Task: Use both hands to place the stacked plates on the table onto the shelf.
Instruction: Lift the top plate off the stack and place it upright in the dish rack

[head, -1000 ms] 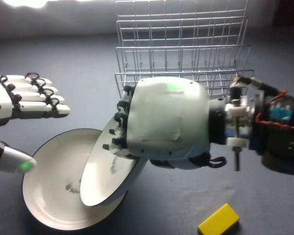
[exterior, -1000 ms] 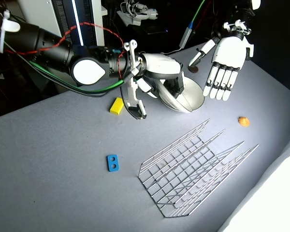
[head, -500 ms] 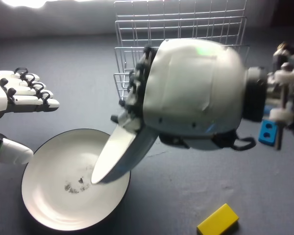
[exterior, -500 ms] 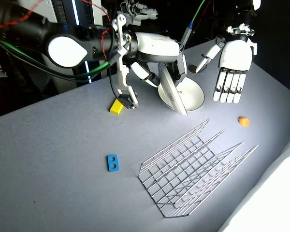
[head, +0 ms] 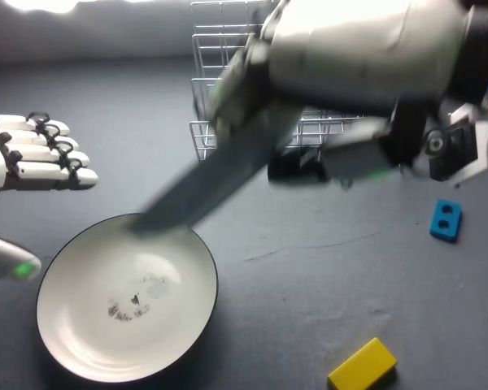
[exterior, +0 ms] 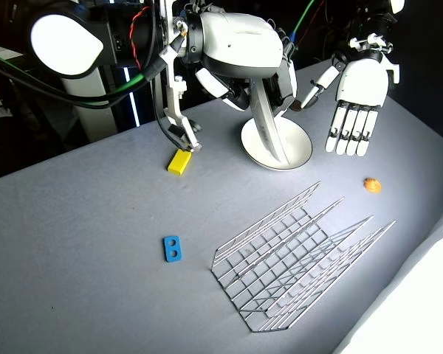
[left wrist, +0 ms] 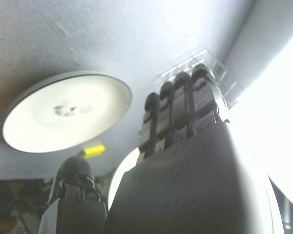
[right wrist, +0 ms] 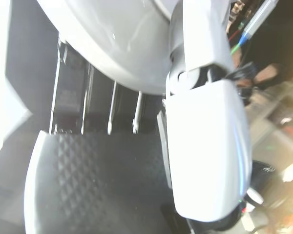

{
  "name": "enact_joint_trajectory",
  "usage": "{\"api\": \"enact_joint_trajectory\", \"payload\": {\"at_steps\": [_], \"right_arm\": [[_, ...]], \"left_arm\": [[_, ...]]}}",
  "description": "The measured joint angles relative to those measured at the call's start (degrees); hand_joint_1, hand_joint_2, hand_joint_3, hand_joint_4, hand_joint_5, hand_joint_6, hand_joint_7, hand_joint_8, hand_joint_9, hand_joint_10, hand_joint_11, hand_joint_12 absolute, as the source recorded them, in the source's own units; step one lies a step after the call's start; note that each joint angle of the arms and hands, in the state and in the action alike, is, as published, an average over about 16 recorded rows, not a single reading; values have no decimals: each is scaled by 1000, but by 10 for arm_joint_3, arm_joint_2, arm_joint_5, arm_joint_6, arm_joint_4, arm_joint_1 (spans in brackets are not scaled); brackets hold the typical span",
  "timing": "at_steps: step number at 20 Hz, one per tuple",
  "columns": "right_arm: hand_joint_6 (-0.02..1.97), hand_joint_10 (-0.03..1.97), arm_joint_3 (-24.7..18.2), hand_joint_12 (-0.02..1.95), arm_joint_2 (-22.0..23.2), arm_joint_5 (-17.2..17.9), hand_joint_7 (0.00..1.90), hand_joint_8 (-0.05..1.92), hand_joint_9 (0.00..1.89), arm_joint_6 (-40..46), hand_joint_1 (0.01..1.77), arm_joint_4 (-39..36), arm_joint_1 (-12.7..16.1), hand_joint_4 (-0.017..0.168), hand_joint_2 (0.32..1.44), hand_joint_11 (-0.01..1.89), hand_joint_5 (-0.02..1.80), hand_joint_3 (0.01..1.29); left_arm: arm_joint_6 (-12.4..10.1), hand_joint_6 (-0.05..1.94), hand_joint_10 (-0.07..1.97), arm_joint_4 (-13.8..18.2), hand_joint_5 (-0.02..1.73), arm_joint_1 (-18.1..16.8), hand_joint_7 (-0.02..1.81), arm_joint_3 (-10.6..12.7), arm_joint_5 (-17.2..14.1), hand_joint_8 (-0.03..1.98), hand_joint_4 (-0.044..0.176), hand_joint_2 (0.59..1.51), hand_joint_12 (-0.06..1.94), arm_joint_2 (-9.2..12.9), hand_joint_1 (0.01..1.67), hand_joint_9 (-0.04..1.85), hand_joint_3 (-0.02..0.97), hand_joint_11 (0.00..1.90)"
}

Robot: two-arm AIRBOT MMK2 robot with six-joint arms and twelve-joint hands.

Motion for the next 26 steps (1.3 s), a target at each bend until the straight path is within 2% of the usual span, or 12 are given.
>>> {"api": "enact_joint_trajectory", "payload": {"at_steps": [6,10,17,26], "right_arm": [[875,844,49,1031,7,-18,1116,728,1127,151,1335,18,32,-3,963,1013,978,17],[882,855,82,1027,5,-29,1112,733,1118,210,1347,38,45,-3,963,1008,975,17],[889,880,132,1052,-9,-55,1104,760,1107,233,1357,85,54,-4,963,987,965,17],[896,874,191,1065,-36,-76,1096,778,1103,231,1361,117,56,-6,963,985,954,17]], "left_arm": [[8,18,7,55,80,-7,63,13,-66,9,3,1158,-10,-2,12,39,17,19],[12,18,7,87,67,-14,53,19,-119,9,3,1158,-11,-4,12,30,17,21],[14,18,7,134,58,-31,48,24,-197,8,3,1158,-11,-8,12,25,17,22],[17,18,7,164,61,-43,45,30,-252,8,2,1160,-10,-9,14,22,17,21]]}}
